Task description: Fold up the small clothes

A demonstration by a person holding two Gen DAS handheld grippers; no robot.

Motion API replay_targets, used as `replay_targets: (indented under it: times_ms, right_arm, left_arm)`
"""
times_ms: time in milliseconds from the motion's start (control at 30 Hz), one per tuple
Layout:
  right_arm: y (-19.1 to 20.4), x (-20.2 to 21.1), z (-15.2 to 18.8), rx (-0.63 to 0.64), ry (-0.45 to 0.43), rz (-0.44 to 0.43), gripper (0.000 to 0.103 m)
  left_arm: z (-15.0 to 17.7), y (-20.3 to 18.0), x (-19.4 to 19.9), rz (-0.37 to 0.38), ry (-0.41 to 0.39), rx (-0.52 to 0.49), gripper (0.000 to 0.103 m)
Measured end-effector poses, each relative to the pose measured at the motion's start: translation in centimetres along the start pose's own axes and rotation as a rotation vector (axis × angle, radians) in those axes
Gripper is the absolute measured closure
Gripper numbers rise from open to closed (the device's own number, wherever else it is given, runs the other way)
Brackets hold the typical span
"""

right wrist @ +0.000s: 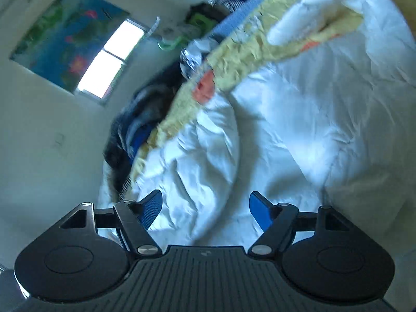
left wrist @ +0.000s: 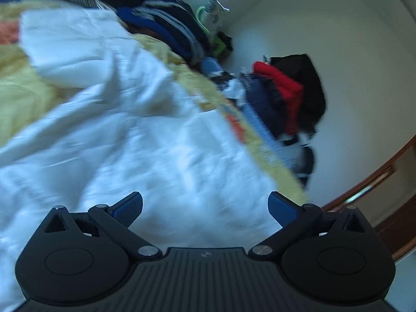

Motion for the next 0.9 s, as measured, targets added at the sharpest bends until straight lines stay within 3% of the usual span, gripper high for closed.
replay_targets:
  times_ms: [67, 200, 267, 300, 333, 367, 400, 467, 533, 633, 700, 800, 900]
  right_arm:
    - [-0.3, -0.5, -0.1, -0.07, 0.034, -0.02, 0.031]
    - [-0.8, -2.3, 0.2, -0.164, 0.085, -0.027, 0.037]
    - [-0.9, -4.0, 1.0, -0.192, 0.113, -0.011, 0.054]
    - [-1.1, -4.4, 1.3, -0.196, 0.123, 0.001, 0.073]
    - [-0.9, -5.5, 1.6, -0.195, 0.127, 0.011, 0.086]
    - [-0.8, -6.1, 1.6, -0.19, 0.132, 0.017, 0.086]
    - [-0.7, -6.6, 1.5, -0.182, 0.137, 0.023, 0.087]
    - [0.2, -6.8, 0.3, -0.154, 0.125, 0.026, 0.088]
    - [1.7, -6.4, -1.8, -0.112, 0.077, 0.014, 0.088]
    - [3.2, -4.3, -4.0, -0.054, 0.047, -0.012, 0.089]
    - [2.7, -3.9, -3.7, -0.013, 0.072, 0.025, 0.089]
    - [-0.4, -4.3, -2.4, -0.015, 0.094, 0.111, 0.088]
    - [-1.5, -5.1, -2.1, -0.069, 0.074, 0.077, 0.088]
  left_arm:
    - [-1.0, -0.2, -1.9, -0.007, 0.036, 0.002, 0.0]
    - [-1.3, 0.9, -6.0, -0.1, 0.118, -0.03, 0.0]
    - [-1.0, 1.3, -7.6, -0.115, 0.156, 0.004, 0.0]
    - [-0.8, 1.2, -8.1, -0.109, 0.159, 0.006, 0.0]
    - [-0.8, 1.0, -8.6, -0.113, 0.155, -0.002, 0.001]
    - [-0.8, 0.9, -9.1, -0.118, 0.153, -0.003, 0.01]
    - [-0.9, 0.4, -9.6, -0.096, 0.159, 0.005, 0.044]
    - [-0.6, -0.6, -10.5, -0.02, 0.216, 0.045, 0.075]
    - [-0.5, -1.8, -10.9, 0.005, 0.234, 0.053, 0.075]
    - [0.1, -3.8, -10.6, 0.013, 0.22, -0.053, 0.081]
    - [1.0, -3.8, -10.8, -0.035, 0.244, -0.118, 0.085]
    - [2.8, -2.3, -11.6, -0.061, 0.294, -0.116, 0.089]
    - [2.6, -2.2, -11.5, -0.047, 0.273, -0.134, 0.088]
Point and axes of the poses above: each gripper's, at about its wrist camera, not at the fingertips, and x roughly against the way its jaws point, y to its left, z to its underside, the point moved 10 cm from there along -x, roughly the way its jaws point, and after that the axes turned 10 degrees about -x, right-handed, at the moved point
